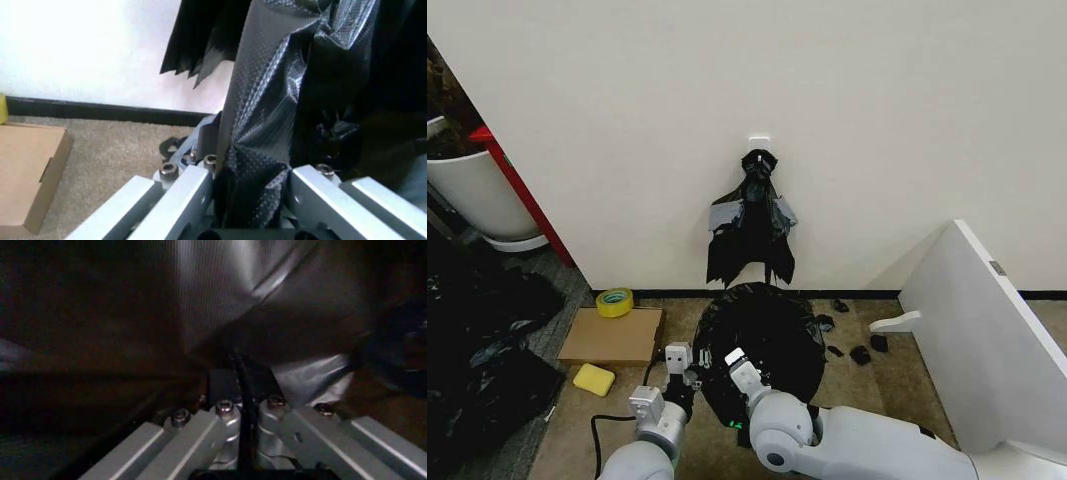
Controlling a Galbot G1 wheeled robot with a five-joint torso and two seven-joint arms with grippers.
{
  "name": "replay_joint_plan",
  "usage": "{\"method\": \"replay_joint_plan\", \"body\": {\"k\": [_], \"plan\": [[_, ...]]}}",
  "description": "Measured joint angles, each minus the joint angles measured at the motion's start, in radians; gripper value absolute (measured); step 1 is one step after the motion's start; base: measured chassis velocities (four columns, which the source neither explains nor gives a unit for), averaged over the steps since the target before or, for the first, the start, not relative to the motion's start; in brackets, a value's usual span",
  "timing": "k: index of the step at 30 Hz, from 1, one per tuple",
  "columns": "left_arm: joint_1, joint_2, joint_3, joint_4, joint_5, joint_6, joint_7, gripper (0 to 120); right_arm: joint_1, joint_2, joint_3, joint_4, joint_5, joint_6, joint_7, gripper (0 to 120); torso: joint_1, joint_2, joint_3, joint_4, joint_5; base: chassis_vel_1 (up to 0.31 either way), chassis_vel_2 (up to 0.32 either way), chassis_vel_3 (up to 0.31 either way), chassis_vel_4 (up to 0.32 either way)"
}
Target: Place the garbage bag over the trash bin.
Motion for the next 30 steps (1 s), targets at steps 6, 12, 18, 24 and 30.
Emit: {"method": "replay_joint_plan", "body": {"k": [6,12,18,24,30], "plan": [[-0.008,0.0,0.0,0.019,0.002,-0.004,0.003,1,-0.001,-0.015,0.03,0.027,0.011,0.01,0.005,0,0.0,0.0,0.0,0.0001,0.0,0.0,0.0,0.0,0.0],[-0.006,0.0,0.0,0.012,0.003,-0.005,0.004,1,-0.008,-0.016,0.027,-0.054,0.014,-0.052,0.041,0,0.0,0.0,0.0,0.0001,0.0001,0.0,0.0,0.0,0.0],[0.002,-0.001,0.0,0.0,0.003,-0.005,0.004,1,-0.013,-0.016,-0.003,-0.132,-0.151,-0.05,0.025,0,0.0,0.0,0.0,0.0002,0.0001,0.0,0.0,0.0,0.0],[0.005,-0.004,0.001,0.001,0.003,-0.005,0.004,1,-0.012,-0.03,-0.02,-0.184,-0.324,-0.028,-0.002,0,0.0,0.0,0.0,0.0001,0.0001,0.0,0.0,0.0,0.0],[0.002,-0.003,0.002,0.007,0.003,-0.005,0.004,1,-0.018,-0.034,-0.016,-0.113,-0.275,-0.002,-0.005,0,0.0,0.0,0.0,0.0001,0.0,0.0,0.0,0.0,0.0]]}}
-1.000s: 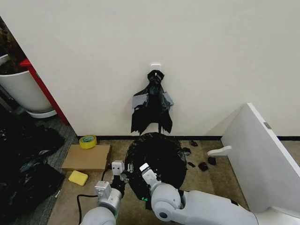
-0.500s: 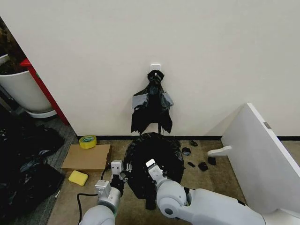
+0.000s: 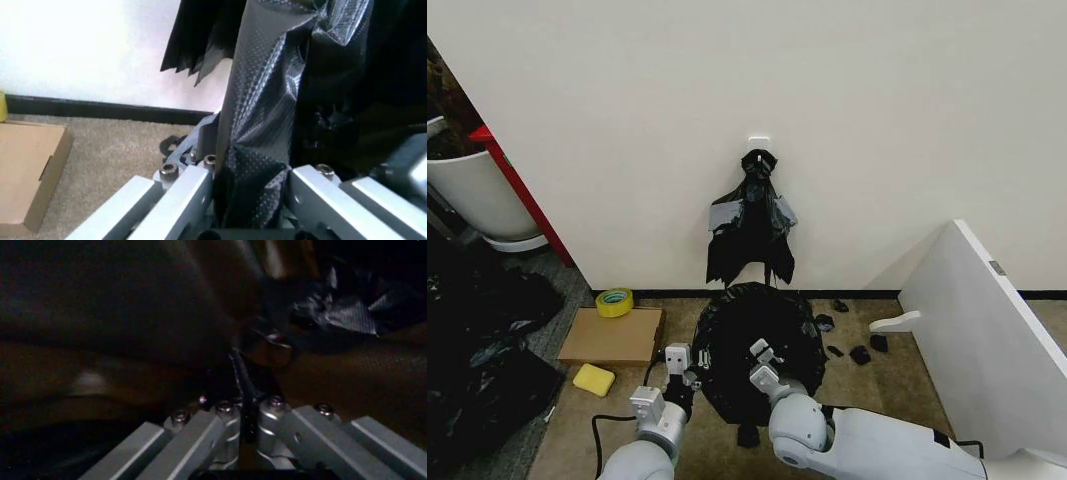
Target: Place the garbage bag over the trash bin.
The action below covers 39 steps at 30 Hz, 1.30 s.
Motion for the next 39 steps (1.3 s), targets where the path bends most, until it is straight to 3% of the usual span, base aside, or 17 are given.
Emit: {"method": "replay_joint_plan", "body": {"k": [13,20,30,39], "plan": [[0.008,0.002,-0.006,-0.009,0.0,0.001,-0.001,1,-0.003,0.024,0.016,-0.046,0.048,-0.026,0.024,0,0.0,0.0,0.0,0.0,0.0001,0.0,0.0,0.0,0.0],[0.013,-0.002,-0.007,-0.01,0.004,0.001,-0.001,1,0.002,0.027,0.047,0.07,0.17,-0.01,0.027,0,0.0,0.0,0.0,0.0,-0.0001,0.0,0.0,0.0,0.0],[0.035,-0.014,-0.005,-0.019,0.011,0.001,-0.001,1,0.004,0.054,0.08,-0.065,0.004,0.064,-0.022,0,0.0,0.0,0.0,0.0,0.0,0.0,0.0,0.0,0.0],[0.031,-0.009,-0.012,-0.023,0.012,0.001,-0.001,1,-0.006,0.052,0.108,-0.064,-0.002,0.132,-0.05,0,0.0,0.0,0.0,0.0001,0.0001,0.0,0.0,0.0,0.0]]}}
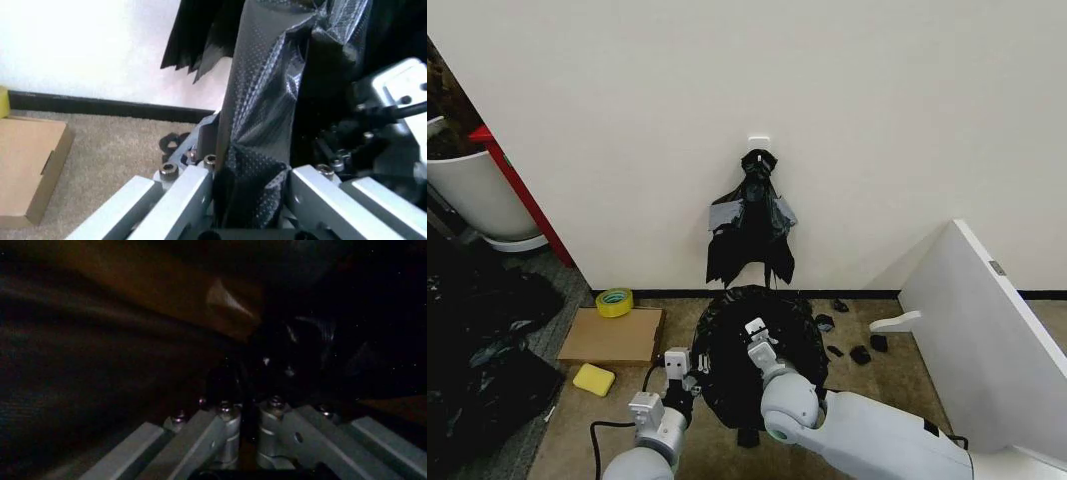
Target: Place the garbage bag over the trash bin.
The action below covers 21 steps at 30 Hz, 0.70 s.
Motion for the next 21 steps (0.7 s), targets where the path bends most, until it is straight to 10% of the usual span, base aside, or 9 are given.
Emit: {"method": "replay_joint_plan", "body": {"k": [8,17,21], "plan": [[-0.039,-0.018,-0.025,0.034,-0.046,-0.009,0.0,1,-0.091,-0.136,0.009,0.224,-0.056,0.142,-0.095,0,0.0,0.0,0.0,-0.0002,0.0,0.0,0.0,0.0,0.0],[-0.098,-0.051,-0.055,0.076,-0.208,0.045,-0.036,1,-0.326,-0.315,0.221,0.262,-0.556,0.713,-0.428,18,0.0,0.0,0.0,-0.0004,0.0,0.0,0.0,0.0,0.0],[-0.084,-0.064,-0.076,0.054,-0.318,0.112,-0.084,1,-0.346,-0.307,0.304,0.232,-0.746,0.794,-0.422,29,0.0,0.0,0.0,0.0003,0.0003,0.0,0.0,0.0,0.0]]}}
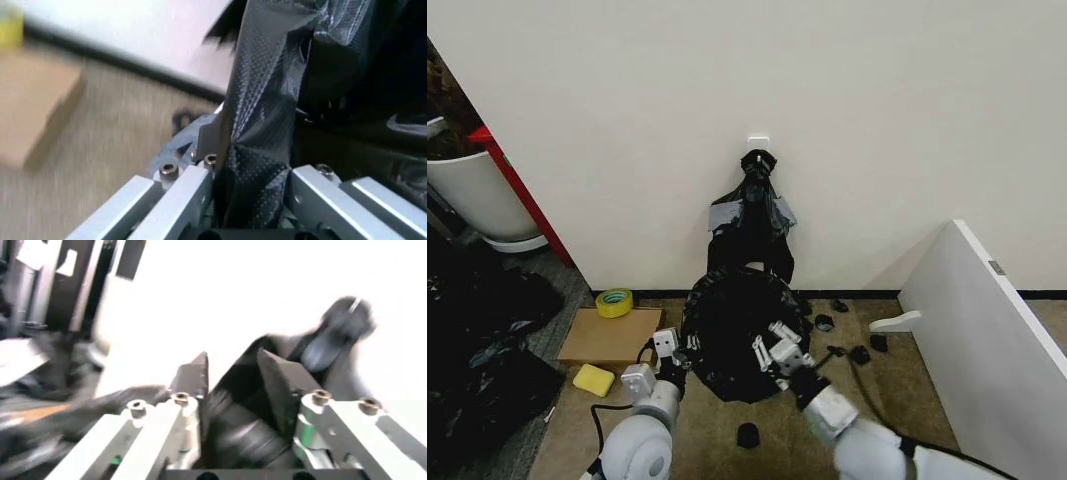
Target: Place the garbage bag over the trash bin.
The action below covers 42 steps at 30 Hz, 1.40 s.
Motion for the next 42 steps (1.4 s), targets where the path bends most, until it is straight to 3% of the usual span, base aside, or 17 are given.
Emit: {"method": "replay_joint_plan", "body": {"k": [5,7,13,16,21,27,42], "plan": [[-0.021,-0.056,-0.097,-0.006,-0.205,0.087,-0.083,1,-0.082,0.044,0.097,-0.018,-0.12,-0.029,0.137,51,0.0,0.0,0.0,-0.0004,0.0,0.0,0.0,0.0,0.0],[-0.024,-0.065,-0.112,-0.006,-0.232,0.096,-0.094,1,-0.09,0.051,0.104,-0.024,-0.13,-0.031,0.15,52,0.0,0.0,0.0,-0.0005,-0.0001,0.0,0.0,0.0,0.0],[-0.061,-0.133,-0.295,-0.007,-0.533,0.215,-0.217,1,-0.156,0.089,0.128,-0.079,-0.182,-0.05,0.246,77,0.0,0.0,0.0,-0.0003,-0.0003,0.0,0.0,0.0,0.0],[-0.061,-0.132,-0.335,-0.026,-0.601,0.255,-0.25,1,-0.168,0.093,0.119,-0.105,-0.188,-0.057,0.255,88,0.0,0.0,0.0,-0.0003,-0.0002,0.0,0.0,0.0,0.0],[-0.05,-0.111,-0.371,-0.056,-0.629,0.27,-0.262,1,-0.182,0.11,0.09,-0.163,-0.185,-0.02,0.239,100,0.0,0.0,0.0,-0.0003,-0.0001,0.0,0.0,0.0,0.0],[-0.042,-0.099,-0.382,-0.069,-0.621,0.27,-0.261,1,-0.205,0.141,0.074,-0.229,-0.232,0.045,0.2,100,0.0,0.0,0.0,-0.0004,-0.0003,0.0,0.0,0.0,0.0],[-0.032,-0.098,-0.376,-0.11,-0.62,0.286,-0.264,1,-0.176,0.219,0.087,-0.338,-0.302,0.093,0.186,100,0.0,0.0,0.0,-0.0004,-0.0004,0.0,0.0,0.0,0.0]]}}
